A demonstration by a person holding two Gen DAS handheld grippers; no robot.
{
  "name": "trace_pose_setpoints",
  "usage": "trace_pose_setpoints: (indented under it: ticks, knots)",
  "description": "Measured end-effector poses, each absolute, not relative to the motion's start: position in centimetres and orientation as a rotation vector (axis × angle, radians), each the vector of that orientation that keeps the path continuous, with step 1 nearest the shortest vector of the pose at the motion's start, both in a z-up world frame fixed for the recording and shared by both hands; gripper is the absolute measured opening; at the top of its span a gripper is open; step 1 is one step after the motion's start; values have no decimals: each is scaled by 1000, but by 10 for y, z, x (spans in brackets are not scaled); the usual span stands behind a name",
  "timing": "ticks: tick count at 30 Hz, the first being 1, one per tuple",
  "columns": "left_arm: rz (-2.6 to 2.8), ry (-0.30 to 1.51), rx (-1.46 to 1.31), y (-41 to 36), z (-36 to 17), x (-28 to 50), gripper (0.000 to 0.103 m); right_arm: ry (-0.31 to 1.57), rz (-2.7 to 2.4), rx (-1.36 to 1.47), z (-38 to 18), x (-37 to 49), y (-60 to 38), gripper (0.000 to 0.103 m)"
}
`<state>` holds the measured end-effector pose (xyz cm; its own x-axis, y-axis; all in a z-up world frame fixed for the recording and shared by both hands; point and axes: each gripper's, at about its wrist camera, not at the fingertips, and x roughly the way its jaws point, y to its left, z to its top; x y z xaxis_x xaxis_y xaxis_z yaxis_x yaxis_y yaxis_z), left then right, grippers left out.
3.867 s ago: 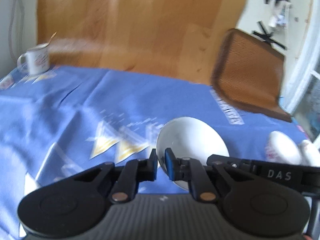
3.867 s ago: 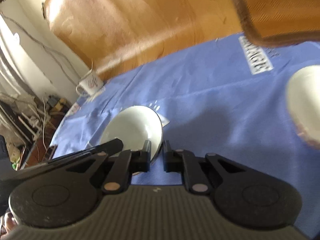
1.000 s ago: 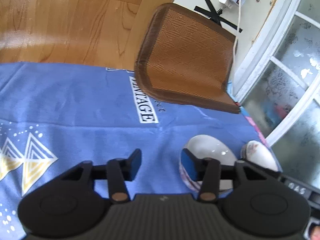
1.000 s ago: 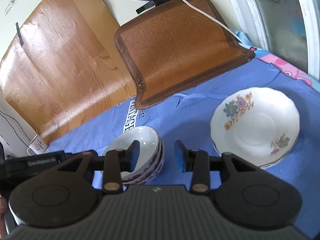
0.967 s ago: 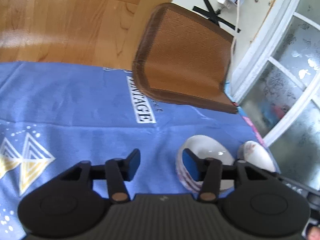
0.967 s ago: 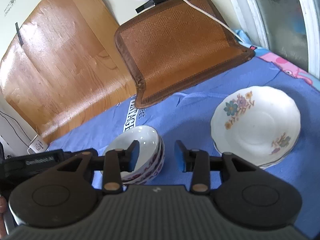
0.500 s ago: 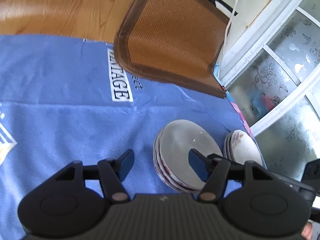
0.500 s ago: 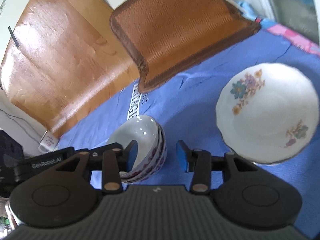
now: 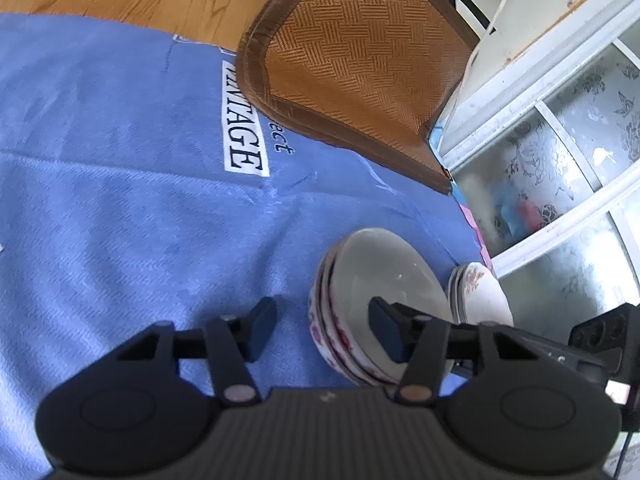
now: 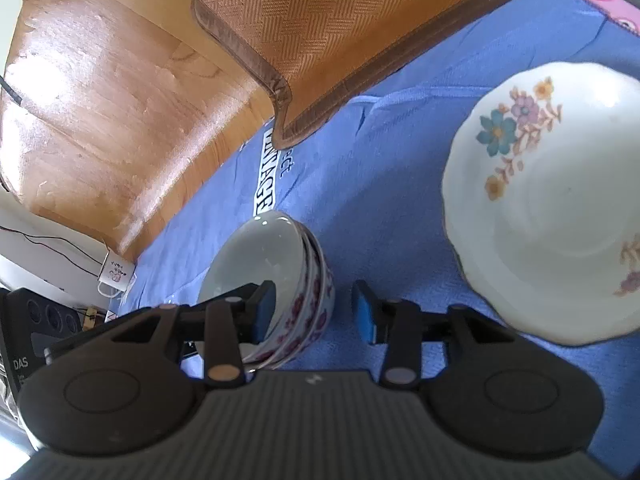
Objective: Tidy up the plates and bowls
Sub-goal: 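Close both tools on the rim of the stacked white bowls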
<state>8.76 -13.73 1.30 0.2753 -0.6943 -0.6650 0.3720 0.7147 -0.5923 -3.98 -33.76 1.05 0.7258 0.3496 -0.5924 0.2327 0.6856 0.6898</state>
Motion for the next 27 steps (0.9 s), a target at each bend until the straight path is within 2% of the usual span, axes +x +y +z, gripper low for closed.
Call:
trace_pose_setpoints:
  ticks: [3,5,7,21,25,27]
  knots:
    - [-737,1080,-365,-137,11,89,35,792,90,806,11,-36,-332,35]
    - [-736,1077,-372,-137,10,90,32,780,75,779,12,-36,-329,34]
    - [-752,1078,-391,-136,10,90,25,771,64,746,15,-36,-326,34]
    - [-624,1024,-372,-82,18,70,25,835,217,718,11,-19,-284,36]
    - [-611,1023,-380,-79,16,74,35,818,211,686,12,-18,-279,38]
    - [-627,1016,-373,-80,14,73,43,804,194,657,15,-22,-279,38]
